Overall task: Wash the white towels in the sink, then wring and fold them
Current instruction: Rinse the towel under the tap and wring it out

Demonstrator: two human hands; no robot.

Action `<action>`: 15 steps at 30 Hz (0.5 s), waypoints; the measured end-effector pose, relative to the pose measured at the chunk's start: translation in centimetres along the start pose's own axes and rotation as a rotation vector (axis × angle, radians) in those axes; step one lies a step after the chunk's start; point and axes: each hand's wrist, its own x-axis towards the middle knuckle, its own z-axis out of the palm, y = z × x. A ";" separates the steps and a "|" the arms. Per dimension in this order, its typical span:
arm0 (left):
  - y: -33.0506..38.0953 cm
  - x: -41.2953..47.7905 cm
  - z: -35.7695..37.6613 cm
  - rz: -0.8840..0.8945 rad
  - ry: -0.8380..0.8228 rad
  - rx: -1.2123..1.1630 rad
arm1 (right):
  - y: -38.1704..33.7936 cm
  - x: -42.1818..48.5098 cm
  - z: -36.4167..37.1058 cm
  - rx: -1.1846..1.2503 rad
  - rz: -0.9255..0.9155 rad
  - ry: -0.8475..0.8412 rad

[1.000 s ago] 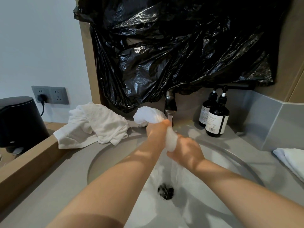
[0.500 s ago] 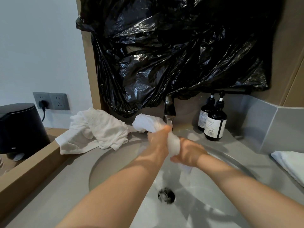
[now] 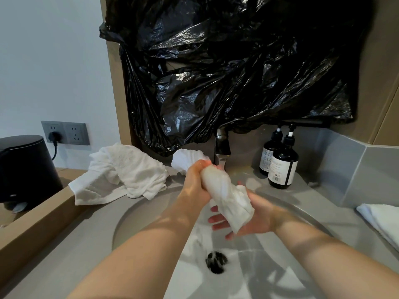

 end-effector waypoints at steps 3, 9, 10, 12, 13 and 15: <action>0.4 0.5 -0.8 -0.023 -0.004 -0.052 | 0.1 0.2 1.1 0.053 0.015 -0.161; 0.5 0.4 -1.1 -0.051 -0.026 0.027 | -0.1 -0.2 1.2 -0.089 -0.146 -0.183; 0.6 0.4 -1.1 -0.052 -0.021 0.051 | -0.1 -0.2 1.5 -0.124 -0.143 -0.158; 0.7 0.5 -1.1 -0.053 -0.023 0.106 | -0.2 -0.2 2.2 -0.169 -0.112 -0.090; 0.8 0.6 -1.1 -0.053 -0.030 0.126 | -0.2 -0.4 2.7 -0.197 -0.107 -0.038; 0.7 1.0 -1.0 -0.038 -0.016 0.169 | -0.3 -0.6 4.0 -0.317 -0.136 0.121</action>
